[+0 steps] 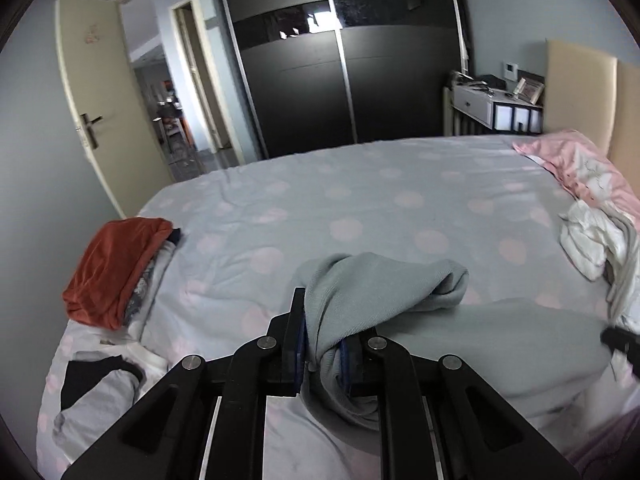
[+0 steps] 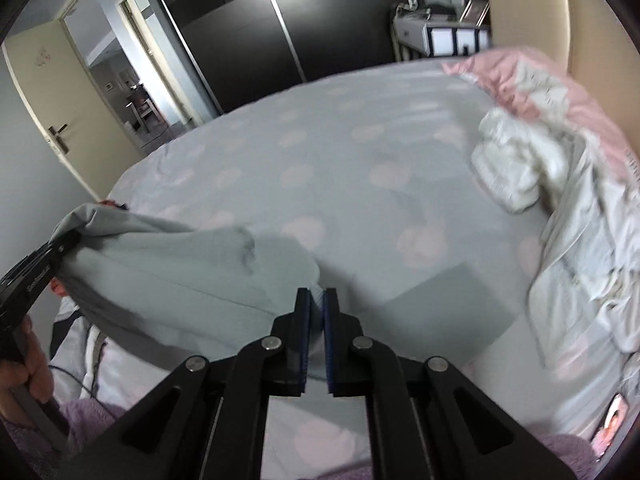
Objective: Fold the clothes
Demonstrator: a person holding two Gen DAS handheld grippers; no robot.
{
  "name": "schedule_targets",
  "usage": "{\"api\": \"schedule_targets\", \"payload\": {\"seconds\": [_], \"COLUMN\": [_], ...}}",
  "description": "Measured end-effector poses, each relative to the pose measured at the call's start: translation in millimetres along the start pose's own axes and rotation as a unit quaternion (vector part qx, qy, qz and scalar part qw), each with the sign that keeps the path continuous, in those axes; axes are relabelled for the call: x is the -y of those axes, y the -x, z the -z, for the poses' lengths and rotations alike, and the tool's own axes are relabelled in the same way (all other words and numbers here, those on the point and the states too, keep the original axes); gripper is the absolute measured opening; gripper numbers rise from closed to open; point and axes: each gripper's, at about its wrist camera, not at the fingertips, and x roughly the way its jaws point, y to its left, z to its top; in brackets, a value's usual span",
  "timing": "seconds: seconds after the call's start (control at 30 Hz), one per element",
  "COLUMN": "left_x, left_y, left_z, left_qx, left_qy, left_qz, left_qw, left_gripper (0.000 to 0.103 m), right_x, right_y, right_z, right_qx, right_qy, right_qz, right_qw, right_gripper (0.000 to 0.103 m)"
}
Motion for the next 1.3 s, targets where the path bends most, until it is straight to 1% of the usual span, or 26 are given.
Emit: {"api": "schedule_targets", "payload": {"seconds": [0.07, 0.13, 0.2, 0.23, 0.3, 0.4, 0.43, 0.53, 0.6, 0.63, 0.67, 0.73, 0.83, 0.97, 1.07, 1.17, 1.3], "left_x": [16, 45, 74, 87, 111, 137, 141, 141, 141, 141, 139, 130, 116, 103, 87, 71, 45], "left_y": [-10, -29, -46, -52, -62, -74, -77, -85, -90, -93, -94, -93, -89, -76, -62, -55, -63], "left_z": [13, 25, 44, 53, 73, 98, 103, 110, 115, 117, 117, 114, 108, 99, 91, 78, 60], "left_qx": [-0.014, -0.040, -0.072, -0.085, -0.109, -0.147, -0.158, -0.181, -0.197, -0.204, -0.208, -0.206, -0.200, -0.181, -0.162, -0.147, -0.141], "left_qy": [-0.025, -0.052, -0.077, -0.090, -0.123, -0.170, -0.179, -0.180, -0.181, -0.181, -0.176, -0.153, -0.117, -0.073, -0.043, -0.010, 0.035], "left_qz": [0.020, 0.046, 0.080, 0.094, 0.118, 0.131, 0.133, 0.138, 0.141, 0.143, 0.146, 0.153, 0.170, 0.204, 0.227, 0.243, 0.243], "left_qw": [0.9994, 0.9967, 0.9911, 0.9878, 0.9793, 0.9656, 0.9618, 0.9569, 0.9533, 0.9514, 0.9511, 0.9544, 0.9576, 0.9592, 0.9593, 0.9590, 0.9590], "left_gripper": [0.014, 0.015, 0.016, 0.018, 0.019, 0.022, 0.027, 0.032, 0.035, 0.038, 0.039, 0.051, 0.058, 0.059, 0.059, 0.059, 0.059], "right_x": [13, 38, 64, 76, 100, 116, 121, 133, 135, 138, 141, 147, 147, 146, 142, 132, 100], "right_y": [1, -9, -18, -21, -28, -41, -45, -57, -60, -59, -57, -53, -43, -30, -26, -28, -40], "right_z": [1, 7, 17, 24, 38, 51, 56, 66, 66, 68, 69, 72, 71, 68, 64, 55, 35], "right_qx": [-0.003, -0.017, -0.036, -0.046, -0.068, -0.093, -0.101, -0.123, -0.129, -0.126, -0.123, -0.115, -0.087, -0.047, -0.033, -0.034, -0.035], "right_qy": [-0.021, -0.054, -0.088, -0.104, -0.137, -0.159, -0.166, -0.182, -0.186, -0.193, -0.201, -0.217, -0.225, -0.235, -0.224, -0.197, -0.126], "right_qz": [0.032, 0.065, 0.094, 0.106, 0.129, 0.135, 0.136, 0.138, 0.132, 0.123, 0.113, 0.092, 0.073, 0.050, 0.040, 0.027, -0.002], "right_qw": [0.999, 0.996, 0.991, 0.988, 0.980, 0.974, 0.971, 0.966, 0.965, 0.965, 0.965, 0.965, 0.968, 0.970, 0.973, 0.979, 0.991], "right_gripper": [0.006, 0.006, 0.006, 0.006, 0.006, 0.006, 0.006, 0.007, 0.010, 0.010, 0.010, 0.011, 0.014, 0.018, 0.019, 0.019, 0.020]}}
